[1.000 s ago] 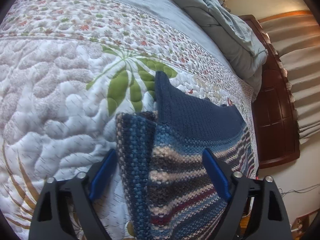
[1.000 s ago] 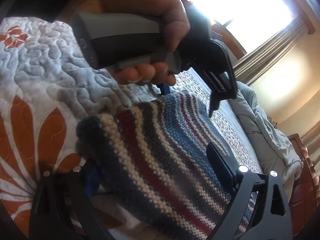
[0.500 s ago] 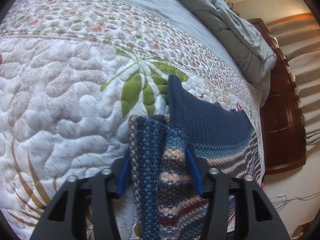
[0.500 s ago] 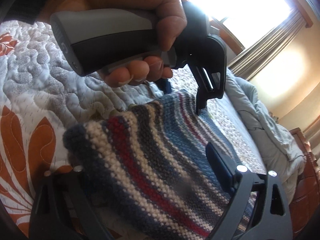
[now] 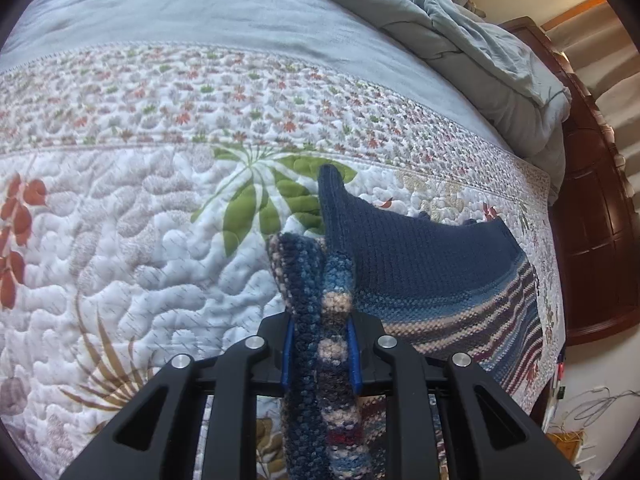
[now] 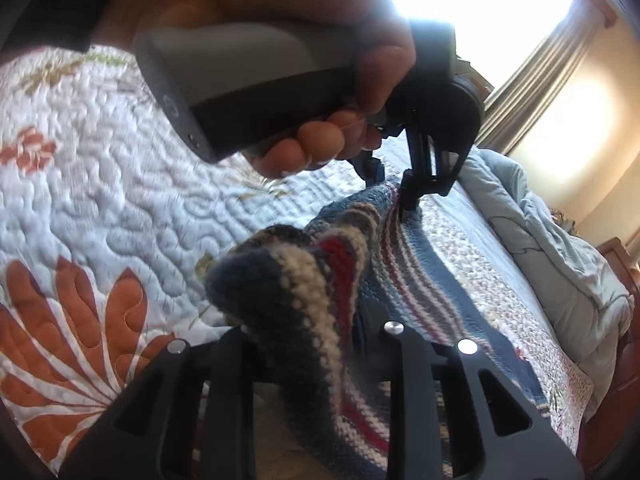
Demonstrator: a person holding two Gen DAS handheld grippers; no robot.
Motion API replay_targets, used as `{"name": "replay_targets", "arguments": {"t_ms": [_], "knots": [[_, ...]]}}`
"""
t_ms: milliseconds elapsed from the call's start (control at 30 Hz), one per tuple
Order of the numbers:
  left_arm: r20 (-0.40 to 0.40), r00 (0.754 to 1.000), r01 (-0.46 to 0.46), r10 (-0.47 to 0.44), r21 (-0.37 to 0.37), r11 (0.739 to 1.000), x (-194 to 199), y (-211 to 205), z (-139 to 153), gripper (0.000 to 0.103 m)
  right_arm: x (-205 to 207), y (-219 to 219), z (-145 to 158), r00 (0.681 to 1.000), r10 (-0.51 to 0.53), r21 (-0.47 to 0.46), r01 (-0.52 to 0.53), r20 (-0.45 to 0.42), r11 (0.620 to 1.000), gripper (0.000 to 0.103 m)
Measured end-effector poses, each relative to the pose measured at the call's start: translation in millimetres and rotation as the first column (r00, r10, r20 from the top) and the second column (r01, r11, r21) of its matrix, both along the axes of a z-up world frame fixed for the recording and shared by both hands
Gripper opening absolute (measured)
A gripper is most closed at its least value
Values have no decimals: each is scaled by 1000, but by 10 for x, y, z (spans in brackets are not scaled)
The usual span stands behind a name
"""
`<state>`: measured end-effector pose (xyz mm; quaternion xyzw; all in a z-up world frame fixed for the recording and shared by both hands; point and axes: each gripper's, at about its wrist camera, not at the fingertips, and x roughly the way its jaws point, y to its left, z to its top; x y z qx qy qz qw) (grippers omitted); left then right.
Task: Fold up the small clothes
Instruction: 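Grasp the side edge of the folded sweater with the left tool, then lift the gripped side with the left tool and fold it across the sweater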
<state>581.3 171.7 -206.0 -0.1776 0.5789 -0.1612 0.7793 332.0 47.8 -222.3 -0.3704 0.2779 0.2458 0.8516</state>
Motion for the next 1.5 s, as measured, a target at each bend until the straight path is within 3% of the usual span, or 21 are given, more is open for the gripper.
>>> {"name": "replay_targets", "arguments": {"t_ms": [433,667,1033,1500], "knots": [[37,999,12,-16,97,995,31,-510,720,20,-101,-469,635,998,-61,149,61,-8,987,19],[47,998,33,-40,156,987,76,-880,953,20,-25,-879,885,995,-96,239,102,-37,966,16],[52,994,84,-98,230,970,166,-1611,1163,20,-11,-1504,1038,984,-163,358,178,-73,917,12],[27,984,162,-178,303,939,264,-2425,1215,20,69,-2377,1003,951,-265,502,310,-160,807,11]]}}
